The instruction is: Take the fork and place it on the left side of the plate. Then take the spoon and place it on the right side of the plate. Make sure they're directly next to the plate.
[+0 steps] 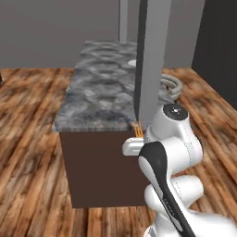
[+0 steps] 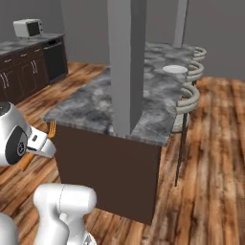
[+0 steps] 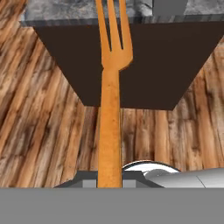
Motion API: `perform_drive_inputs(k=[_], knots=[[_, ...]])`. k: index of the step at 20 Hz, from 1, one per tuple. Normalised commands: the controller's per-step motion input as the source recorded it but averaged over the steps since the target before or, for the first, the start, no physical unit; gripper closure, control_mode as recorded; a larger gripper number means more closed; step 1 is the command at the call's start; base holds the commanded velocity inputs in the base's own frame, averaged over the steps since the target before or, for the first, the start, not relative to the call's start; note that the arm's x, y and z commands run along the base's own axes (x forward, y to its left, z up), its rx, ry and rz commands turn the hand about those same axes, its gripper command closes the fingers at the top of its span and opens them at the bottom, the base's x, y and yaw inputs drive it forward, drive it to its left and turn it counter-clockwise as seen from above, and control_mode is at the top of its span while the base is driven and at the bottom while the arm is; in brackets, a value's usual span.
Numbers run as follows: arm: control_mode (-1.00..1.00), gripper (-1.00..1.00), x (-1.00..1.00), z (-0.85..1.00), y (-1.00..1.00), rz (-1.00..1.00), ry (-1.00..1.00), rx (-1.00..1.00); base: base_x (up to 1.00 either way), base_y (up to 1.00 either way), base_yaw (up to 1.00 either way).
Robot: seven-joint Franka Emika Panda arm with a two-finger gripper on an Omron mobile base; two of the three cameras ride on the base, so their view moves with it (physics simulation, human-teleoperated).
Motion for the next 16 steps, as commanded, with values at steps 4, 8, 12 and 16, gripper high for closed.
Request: perform_drive_inputs(k=[4,8,12,16], knots=[[1.0,1.0,0.0,0.0,0.0,0.0,0.0,0.0,0.0,-1.0,0.02],[1.0,1.0,0.0,0.0,0.0,0.0,0.0,0.0,0.08,-1.0,0.03],[1.0,1.0,0.0,0.0,0.0,0.0,0.0,0.0,0.28,-1.0,0.07],[1.0,1.0,0.0,0.0,0.0,0.0,0.0,0.0,0.4,-1.0,0.1]])
